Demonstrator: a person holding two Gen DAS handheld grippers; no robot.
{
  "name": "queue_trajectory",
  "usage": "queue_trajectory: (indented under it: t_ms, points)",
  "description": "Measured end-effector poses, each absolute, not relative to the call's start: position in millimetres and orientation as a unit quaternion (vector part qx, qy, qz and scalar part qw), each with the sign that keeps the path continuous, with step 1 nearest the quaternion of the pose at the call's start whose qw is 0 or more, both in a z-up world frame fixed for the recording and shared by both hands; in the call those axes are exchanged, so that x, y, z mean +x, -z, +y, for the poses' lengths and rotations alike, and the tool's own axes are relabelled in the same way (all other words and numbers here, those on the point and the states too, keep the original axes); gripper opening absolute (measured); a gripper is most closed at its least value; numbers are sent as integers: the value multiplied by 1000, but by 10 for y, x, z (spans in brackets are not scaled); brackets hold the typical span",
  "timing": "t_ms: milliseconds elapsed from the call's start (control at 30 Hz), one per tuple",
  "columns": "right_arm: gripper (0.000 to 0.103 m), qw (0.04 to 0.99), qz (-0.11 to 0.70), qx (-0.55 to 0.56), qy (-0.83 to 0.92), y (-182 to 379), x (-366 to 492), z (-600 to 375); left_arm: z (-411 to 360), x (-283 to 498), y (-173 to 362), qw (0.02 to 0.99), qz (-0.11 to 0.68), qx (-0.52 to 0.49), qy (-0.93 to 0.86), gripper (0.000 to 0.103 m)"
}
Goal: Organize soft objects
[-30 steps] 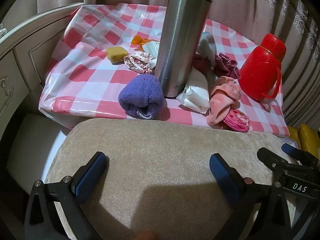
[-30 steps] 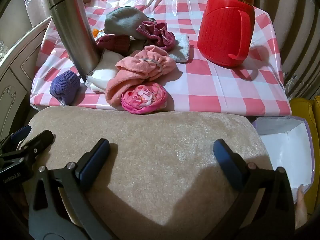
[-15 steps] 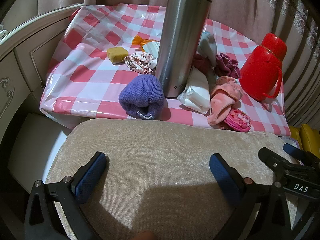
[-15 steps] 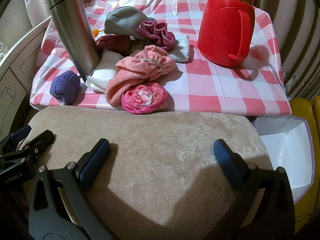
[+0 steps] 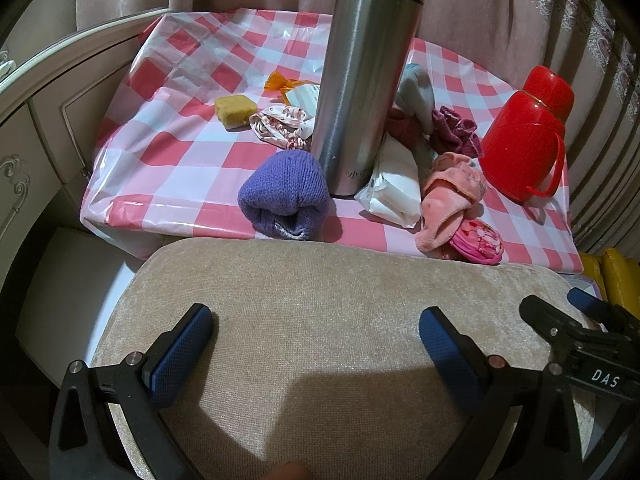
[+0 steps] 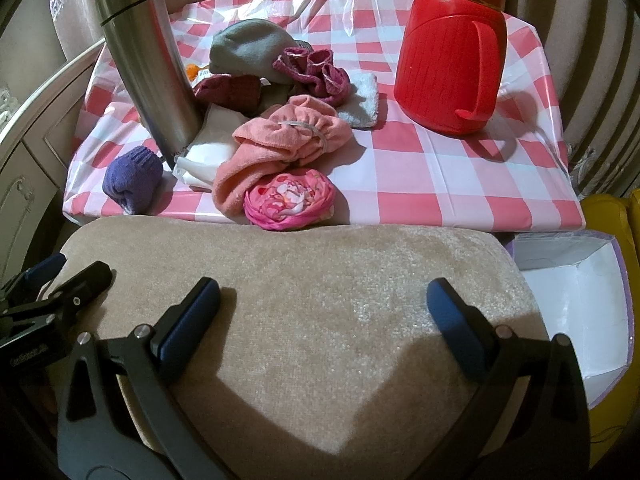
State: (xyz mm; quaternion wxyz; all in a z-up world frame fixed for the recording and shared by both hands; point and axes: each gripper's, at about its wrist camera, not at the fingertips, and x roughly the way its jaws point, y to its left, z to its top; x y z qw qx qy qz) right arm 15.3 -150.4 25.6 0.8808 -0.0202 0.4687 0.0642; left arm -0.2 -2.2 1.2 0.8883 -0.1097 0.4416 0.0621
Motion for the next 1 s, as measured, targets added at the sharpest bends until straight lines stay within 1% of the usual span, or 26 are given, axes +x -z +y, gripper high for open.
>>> queue_trajectory:
  t_ms: [1000]
  points:
    - [103, 884, 462, -9, -71, -263, 130, -1543, -1, 4, -10, 890, 439, -106, -64, 103]
